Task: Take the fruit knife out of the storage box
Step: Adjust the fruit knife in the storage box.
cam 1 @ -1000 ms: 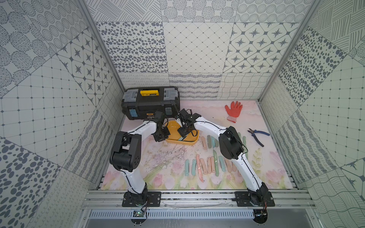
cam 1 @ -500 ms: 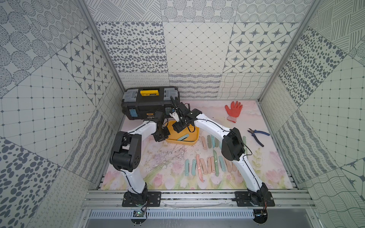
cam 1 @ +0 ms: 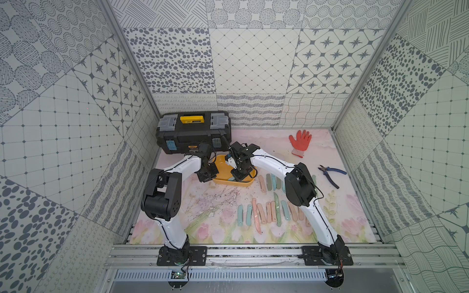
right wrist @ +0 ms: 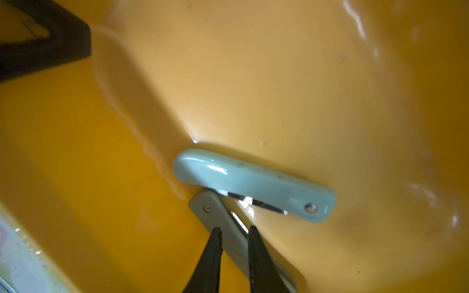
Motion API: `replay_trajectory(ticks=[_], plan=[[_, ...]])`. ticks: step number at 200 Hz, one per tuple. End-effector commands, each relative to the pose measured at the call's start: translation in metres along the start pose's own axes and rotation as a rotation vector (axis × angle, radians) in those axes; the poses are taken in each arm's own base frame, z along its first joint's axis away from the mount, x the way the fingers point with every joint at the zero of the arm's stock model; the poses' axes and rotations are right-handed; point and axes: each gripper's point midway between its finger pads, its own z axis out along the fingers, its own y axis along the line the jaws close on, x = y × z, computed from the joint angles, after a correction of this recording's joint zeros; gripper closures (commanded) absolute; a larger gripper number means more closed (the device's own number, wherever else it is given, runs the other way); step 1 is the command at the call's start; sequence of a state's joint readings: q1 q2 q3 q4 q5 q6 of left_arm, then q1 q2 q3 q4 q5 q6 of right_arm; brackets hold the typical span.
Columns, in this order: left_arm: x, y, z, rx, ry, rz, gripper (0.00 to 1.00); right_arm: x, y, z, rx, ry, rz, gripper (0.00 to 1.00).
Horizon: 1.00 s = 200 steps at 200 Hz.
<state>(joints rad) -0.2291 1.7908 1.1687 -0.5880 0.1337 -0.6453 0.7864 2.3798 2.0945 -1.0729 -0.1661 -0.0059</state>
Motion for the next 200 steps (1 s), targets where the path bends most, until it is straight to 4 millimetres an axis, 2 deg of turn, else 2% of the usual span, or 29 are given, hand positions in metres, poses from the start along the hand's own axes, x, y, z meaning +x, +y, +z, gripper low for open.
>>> replay_trajectory(ticks=[1, 30, 59, 96, 130, 169, 200], plan=[[0.006, 0.005, 0.0, -0.021, 0.024, 0.007, 0.82, -0.008, 0.015, -0.029, -0.044, -0.069, -0.018, 0.79], [0.006, 0.004, 0.0, -0.018, 0.023, 0.006, 0.82, -0.005, 0.023, -0.02, -0.097, -0.035, -0.028, 0.82], [0.006, 0.004, 0.001, -0.019, 0.023, 0.006, 0.82, -0.011, 0.022, -0.002, -0.108, -0.025, -0.021, 0.82], [0.005, 0.005, 0.0, -0.021, 0.022, 0.008, 0.82, -0.029, 0.002, 0.014, -0.035, -0.065, 0.034, 0.8], [0.005, 0.004, 0.0, -0.019, 0.022, 0.007, 0.82, -0.045, -0.001, 0.01, -0.041, -0.106, 0.047, 0.8], [0.007, 0.006, 0.0, -0.023, 0.023, 0.007, 0.82, -0.036, 0.009, -0.012, -0.067, -0.116, 0.012, 0.78], [0.006, 0.004, 0.001, -0.018, 0.023, 0.006, 0.82, -0.018, 0.021, -0.026, -0.128, -0.072, -0.024, 0.78]])
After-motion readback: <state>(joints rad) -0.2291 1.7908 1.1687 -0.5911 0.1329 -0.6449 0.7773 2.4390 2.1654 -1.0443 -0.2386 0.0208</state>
